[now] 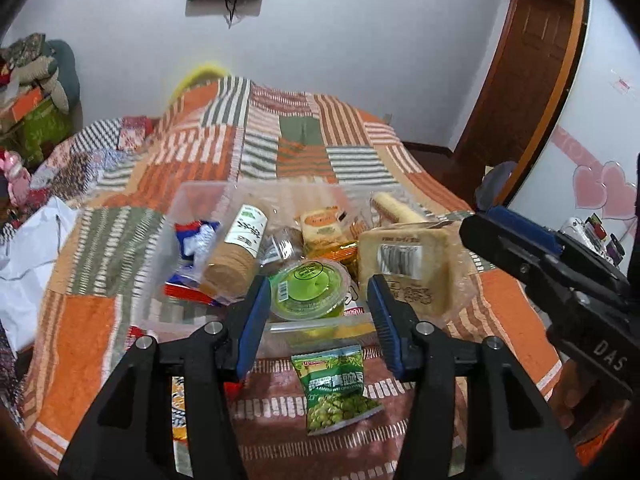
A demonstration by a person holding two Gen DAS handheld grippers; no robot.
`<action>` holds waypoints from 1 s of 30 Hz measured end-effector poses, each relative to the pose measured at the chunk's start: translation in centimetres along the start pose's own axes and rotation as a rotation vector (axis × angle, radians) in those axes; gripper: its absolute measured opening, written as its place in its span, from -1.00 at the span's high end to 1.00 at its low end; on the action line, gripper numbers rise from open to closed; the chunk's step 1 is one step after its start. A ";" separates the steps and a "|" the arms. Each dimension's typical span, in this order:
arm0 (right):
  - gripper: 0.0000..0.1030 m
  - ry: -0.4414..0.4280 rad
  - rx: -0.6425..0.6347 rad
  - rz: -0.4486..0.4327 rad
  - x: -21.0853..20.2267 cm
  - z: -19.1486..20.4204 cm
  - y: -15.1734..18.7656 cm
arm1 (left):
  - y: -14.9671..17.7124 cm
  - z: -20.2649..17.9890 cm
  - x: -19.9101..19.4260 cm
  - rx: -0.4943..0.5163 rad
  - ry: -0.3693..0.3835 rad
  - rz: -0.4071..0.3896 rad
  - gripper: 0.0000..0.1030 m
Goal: Organize snacks
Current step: 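Release the jelly cup into the box with the left tool while the right releases the loaf, then grasp the red chip bag with the left tool while the right grasps the green pea bag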
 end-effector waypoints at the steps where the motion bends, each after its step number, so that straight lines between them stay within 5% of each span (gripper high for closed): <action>1: 0.08 -0.002 -0.001 -0.001 -0.3 0.1 0.1 | 0.0 0.0 -0.5 0.005 -0.003 -0.008 0.00; 14: -0.42 -0.003 -0.010 -0.004 -2.0 1.5 1.7 | 2.4 2.2 -5.0 0.038 -0.070 -0.048 -0.40; 30: -0.58 -0.007 -0.003 0.115 0.9 2.8 5.0 | 7.8 8.8 -2.1 -0.039 -0.072 0.109 -0.60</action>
Point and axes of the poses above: each gripper's, at about its wrist camera, not at the fingertips, and x roughly the way its jaws point, z to its left, y to its underside, the point moved 6 cm from there along x, roughly the way its jaws point, and after that the axes turned 8 degrees about z, right-handed, at the moved point
